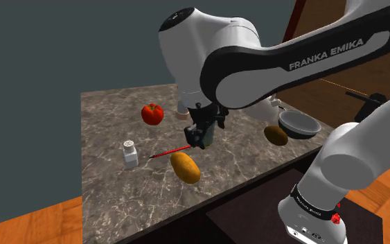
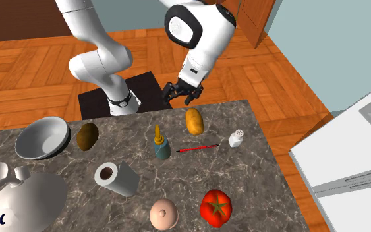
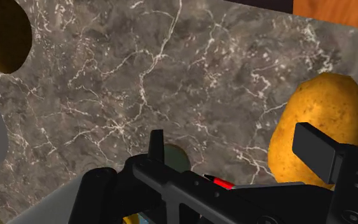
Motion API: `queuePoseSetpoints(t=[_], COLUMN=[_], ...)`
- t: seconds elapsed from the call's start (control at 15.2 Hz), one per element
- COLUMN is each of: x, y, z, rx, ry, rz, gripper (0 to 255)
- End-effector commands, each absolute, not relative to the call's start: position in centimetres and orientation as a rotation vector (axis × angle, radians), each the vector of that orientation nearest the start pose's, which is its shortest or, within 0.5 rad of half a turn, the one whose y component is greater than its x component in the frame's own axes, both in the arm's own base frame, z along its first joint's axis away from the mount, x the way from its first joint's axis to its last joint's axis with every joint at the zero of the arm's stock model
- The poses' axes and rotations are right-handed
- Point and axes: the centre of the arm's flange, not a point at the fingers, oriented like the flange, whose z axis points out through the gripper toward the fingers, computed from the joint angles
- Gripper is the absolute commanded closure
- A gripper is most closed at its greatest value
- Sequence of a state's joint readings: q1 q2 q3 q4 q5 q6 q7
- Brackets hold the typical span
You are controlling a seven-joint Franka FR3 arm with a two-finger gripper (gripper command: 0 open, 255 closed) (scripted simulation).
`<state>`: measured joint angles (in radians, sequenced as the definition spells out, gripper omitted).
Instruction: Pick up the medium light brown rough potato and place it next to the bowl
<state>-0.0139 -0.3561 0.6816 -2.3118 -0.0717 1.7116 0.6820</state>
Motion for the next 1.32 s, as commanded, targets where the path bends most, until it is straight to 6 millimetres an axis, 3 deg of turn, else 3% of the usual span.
queuePoseSetpoints(t=[0.0,0.53,0.99,1.25], x=[33.5,36.3,35.6,35.6], y=[29.0,37.8,35.9,35.8], z=[41.5,34.0,30.9,30.7], rx=[-3.585,-3.671,-3.671,-3.671], ry=[0.180,0.434,0.434,0.434], rz=[0.158,0.244,0.244,0.244], gripper=[0,0,0,0])
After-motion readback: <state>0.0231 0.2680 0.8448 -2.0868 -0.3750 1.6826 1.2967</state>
